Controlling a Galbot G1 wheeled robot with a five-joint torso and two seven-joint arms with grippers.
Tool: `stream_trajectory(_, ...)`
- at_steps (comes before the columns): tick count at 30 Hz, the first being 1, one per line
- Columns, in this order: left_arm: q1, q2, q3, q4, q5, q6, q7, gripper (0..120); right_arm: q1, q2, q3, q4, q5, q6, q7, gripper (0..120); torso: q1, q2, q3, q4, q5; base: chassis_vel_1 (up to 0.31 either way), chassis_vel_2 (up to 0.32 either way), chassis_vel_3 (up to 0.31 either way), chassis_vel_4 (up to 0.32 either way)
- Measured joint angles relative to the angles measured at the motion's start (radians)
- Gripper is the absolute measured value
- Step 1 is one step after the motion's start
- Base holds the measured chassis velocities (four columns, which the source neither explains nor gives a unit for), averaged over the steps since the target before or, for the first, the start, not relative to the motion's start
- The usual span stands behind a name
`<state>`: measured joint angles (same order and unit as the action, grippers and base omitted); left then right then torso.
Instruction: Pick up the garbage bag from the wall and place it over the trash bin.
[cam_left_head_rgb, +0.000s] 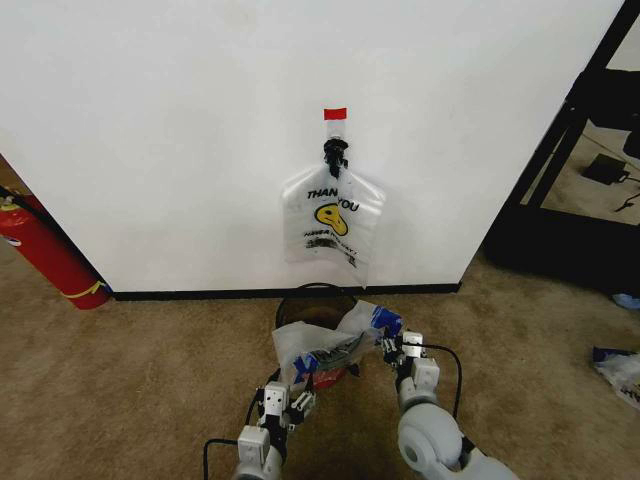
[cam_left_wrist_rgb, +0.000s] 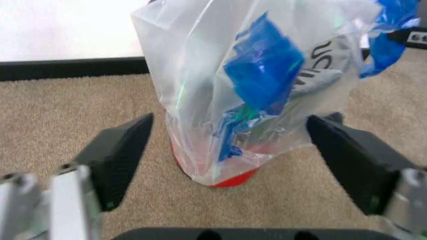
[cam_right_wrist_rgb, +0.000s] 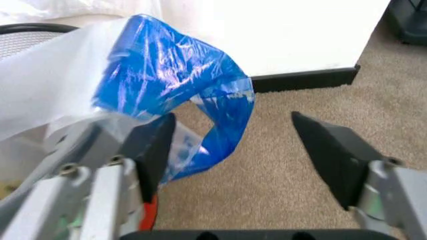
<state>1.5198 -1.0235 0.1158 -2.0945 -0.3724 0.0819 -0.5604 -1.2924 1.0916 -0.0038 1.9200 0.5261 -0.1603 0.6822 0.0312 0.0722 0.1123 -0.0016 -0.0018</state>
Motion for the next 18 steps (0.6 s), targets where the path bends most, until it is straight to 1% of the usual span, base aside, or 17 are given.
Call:
stream_trajectory(1,0.010,0.003,-0.002,-0.008,0.006,-0.001,0.001,97,-0.012,-0.004,0.003,0.010,-0.006,0.002,-0.002,73,0.000,0.000,0.000,0.0000,-0.0001,0.000,0.000,0.000,0.000)
stream_trajectory(3,0.019,0.006,-0.004,-0.017,0.013,-0.003,0.002,98,-0.023,-0.007,0.006,0.020,-0.013,0.004,-0.004,75,0.000,0.000,0.000,0.0000,-0.0001,0.000,0.000,0.000,0.000)
stream_trajectory(4,0.036,0.010,-0.007,-0.031,0.027,-0.009,0.005,99,-0.041,-0.012,0.011,0.034,-0.028,0.013,-0.010,82,0.000,0.000,0.000,0.0000,0.0000,0.000,0.000,0.000,0.000)
stream_trajectory(5,0.037,0.010,-0.007,-0.032,0.028,-0.009,0.005,100,-0.043,-0.013,0.012,0.036,-0.030,0.015,-0.011,84,0.000,0.000,0.000,0.0000,0.0000,0.000,0.000,0.000,0.000)
stream_trajectory(6,0.053,0.014,-0.010,-0.046,0.043,-0.019,0.009,100,-0.060,-0.019,0.018,0.048,-0.049,0.028,-0.020,90,0.000,0.000,0.000,0.0000,-0.0001,0.000,0.000,0.000,0.000)
stream_trajectory(7,0.065,0.017,-0.014,-0.059,0.055,-0.027,0.013,100,-0.074,-0.023,0.024,0.056,-0.068,0.047,-0.031,95,0.000,0.000,0.000,0.0001,-0.0001,0.000,0.000,0.000,0.000)
stream_trajectory(8,0.065,0.017,-0.014,-0.059,0.055,-0.027,0.013,100,-0.074,-0.023,0.024,0.056,-0.068,0.047,-0.031,95,0.000,0.000,0.000,0.0001,-0.0001,0.000,0.000,0.000,0.000)
stream_trajectory(10,0.080,0.025,-0.023,-0.086,0.077,-0.050,0.024,100,-0.097,-0.033,0.035,0.064,-0.114,0.100,-0.063,99,0.000,0.000,0.000,0.0000,-0.0001,0.000,0.000,0.000,0.000)
stream_trajectory(11,0.081,0.026,-0.024,-0.088,0.079,-0.053,0.025,100,-0.099,-0.034,0.036,0.065,-0.119,0.107,-0.067,99,0.000,0.000,0.000,0.0000,-0.0001,0.000,0.000,0.000,0.000)
stream_trajectory(13,0.095,0.041,-0.037,-0.129,0.099,-0.086,0.043,100,-0.130,-0.037,0.060,0.071,-0.181,0.188,-0.118,100,0.000,0.000,0.000,0.0001,0.0000,0.000,0.000,0.000,0.000)
stream_trajectory(14,0.097,0.046,-0.040,-0.141,0.101,-0.091,0.047,100,-0.140,-0.036,0.070,0.073,-0.197,0.214,-0.135,100,0.000,0.000,0.000,0.0001,-0.0001,0.000,0.000,0.000,0.000)
stream_trajectory(15,0.097,0.046,-0.040,-0.141,0.101,-0.091,0.047,100,-0.140,-0.036,0.070,0.073,-0.197,0.214,-0.135,100,0.000,0.000,0.000,0.0001,-0.0001,0.000,0.000,0.000,0.000)
stream_trajectory(18,0.085,0.071,-0.061,-0.189,0.092,-0.100,0.059,100,-0.181,-0.024,0.114,0.084,-0.248,0.316,-0.205,100,0.000,0.000,0.000,0.0003,0.0001,0.000,0.000,0.000,0.000)
